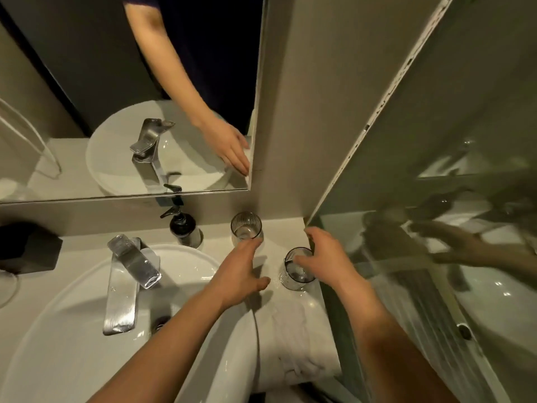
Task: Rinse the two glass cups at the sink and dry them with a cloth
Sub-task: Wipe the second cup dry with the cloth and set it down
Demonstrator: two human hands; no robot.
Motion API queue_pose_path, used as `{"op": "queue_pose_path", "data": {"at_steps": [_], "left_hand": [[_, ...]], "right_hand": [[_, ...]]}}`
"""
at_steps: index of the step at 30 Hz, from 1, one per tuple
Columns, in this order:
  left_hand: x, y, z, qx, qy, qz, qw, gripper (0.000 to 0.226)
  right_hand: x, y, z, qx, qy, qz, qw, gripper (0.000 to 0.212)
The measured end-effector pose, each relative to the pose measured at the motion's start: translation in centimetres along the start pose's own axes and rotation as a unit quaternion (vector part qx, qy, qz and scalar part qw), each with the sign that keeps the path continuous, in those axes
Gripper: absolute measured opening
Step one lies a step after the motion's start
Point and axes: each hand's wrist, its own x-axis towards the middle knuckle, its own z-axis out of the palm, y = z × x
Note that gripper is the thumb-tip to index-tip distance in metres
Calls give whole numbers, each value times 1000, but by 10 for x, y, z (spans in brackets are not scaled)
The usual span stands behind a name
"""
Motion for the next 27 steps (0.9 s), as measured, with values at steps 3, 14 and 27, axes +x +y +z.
{"op": "queue_pose_path", "data": {"at_steps": [3,14,27], "left_hand": [[12,11,22,42,-83,27,995,109],[45,12,66,11,-58,36,998,85],[-56,24,11,-116,46,109,986,96]], "right_hand": [[-29,20,-1,-52,-26,29,998,83],[-20,43,28,-65,-2,20,998,67],[-95,-4,-7,-6,47,-71,996,81]]}}
